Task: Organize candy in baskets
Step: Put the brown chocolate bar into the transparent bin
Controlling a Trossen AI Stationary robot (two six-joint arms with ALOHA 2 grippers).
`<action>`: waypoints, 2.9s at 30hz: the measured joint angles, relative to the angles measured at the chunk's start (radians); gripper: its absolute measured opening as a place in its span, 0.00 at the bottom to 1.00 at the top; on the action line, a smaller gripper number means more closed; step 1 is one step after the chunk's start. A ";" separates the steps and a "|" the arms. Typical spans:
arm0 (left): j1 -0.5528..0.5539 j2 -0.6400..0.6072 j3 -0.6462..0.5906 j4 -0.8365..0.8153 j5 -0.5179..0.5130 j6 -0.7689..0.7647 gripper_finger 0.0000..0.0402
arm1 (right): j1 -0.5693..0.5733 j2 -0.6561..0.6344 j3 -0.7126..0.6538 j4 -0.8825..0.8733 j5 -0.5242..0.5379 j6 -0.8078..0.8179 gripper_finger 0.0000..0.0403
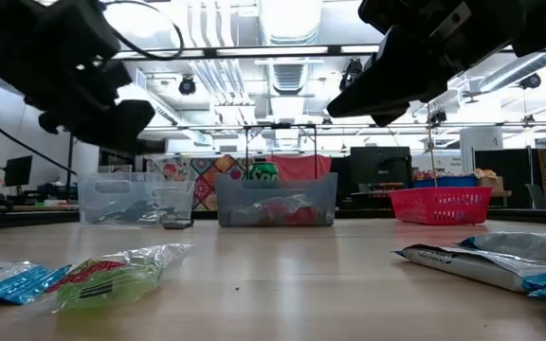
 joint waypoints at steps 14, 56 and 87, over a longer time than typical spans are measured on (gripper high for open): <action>0.097 0.024 0.038 -0.049 0.097 0.024 0.28 | 0.000 0.000 0.000 -0.006 0.000 0.023 0.02; -0.215 0.633 0.165 0.382 0.107 0.018 0.00 | -0.003 0.000 0.000 -0.002 0.005 -0.009 0.02; -0.227 0.300 -0.063 0.701 0.493 0.421 0.00 | -0.222 0.000 -0.005 0.006 -0.139 -0.295 0.02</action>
